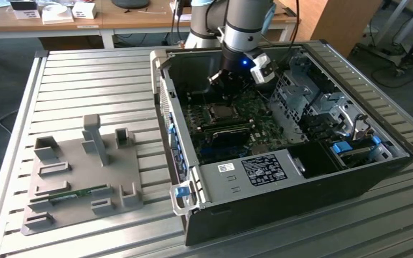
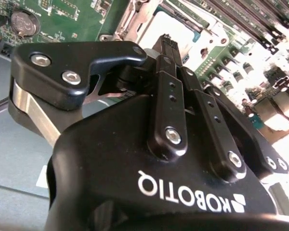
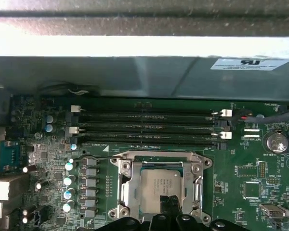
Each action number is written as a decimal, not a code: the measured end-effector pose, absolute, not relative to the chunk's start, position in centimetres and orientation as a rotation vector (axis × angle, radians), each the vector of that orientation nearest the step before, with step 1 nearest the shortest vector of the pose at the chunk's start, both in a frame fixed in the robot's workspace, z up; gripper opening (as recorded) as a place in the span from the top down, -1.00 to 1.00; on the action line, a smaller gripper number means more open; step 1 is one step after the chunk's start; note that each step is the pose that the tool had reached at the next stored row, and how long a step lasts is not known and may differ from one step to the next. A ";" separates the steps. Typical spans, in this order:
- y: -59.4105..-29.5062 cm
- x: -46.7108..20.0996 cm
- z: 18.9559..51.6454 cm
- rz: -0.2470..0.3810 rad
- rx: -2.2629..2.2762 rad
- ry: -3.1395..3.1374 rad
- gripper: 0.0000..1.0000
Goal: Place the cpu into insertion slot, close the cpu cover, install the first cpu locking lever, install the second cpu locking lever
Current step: 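Close the cpu cover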
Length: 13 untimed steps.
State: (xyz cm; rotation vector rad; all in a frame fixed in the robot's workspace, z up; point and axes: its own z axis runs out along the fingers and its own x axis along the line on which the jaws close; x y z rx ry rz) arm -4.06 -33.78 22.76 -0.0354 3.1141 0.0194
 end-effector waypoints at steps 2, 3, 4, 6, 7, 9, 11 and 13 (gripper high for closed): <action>-33.8 -4.2 22.7 0.019 -0.033 3.114 0.79; -33.8 -4.3 22.7 0.019 -0.031 3.114 0.79; -33.8 -4.4 22.7 0.019 -0.030 3.114 0.79; -33.8 -4.6 22.6 0.019 -0.029 3.114 0.79; -33.8 -4.7 22.6 0.019 -0.029 3.114 0.79; -33.8 -5.0 22.6 0.019 -0.029 3.114 0.79; -33.8 -5.3 22.5 0.019 -0.029 3.114 0.79; -33.8 -5.5 22.5 0.019 -0.029 3.114 0.79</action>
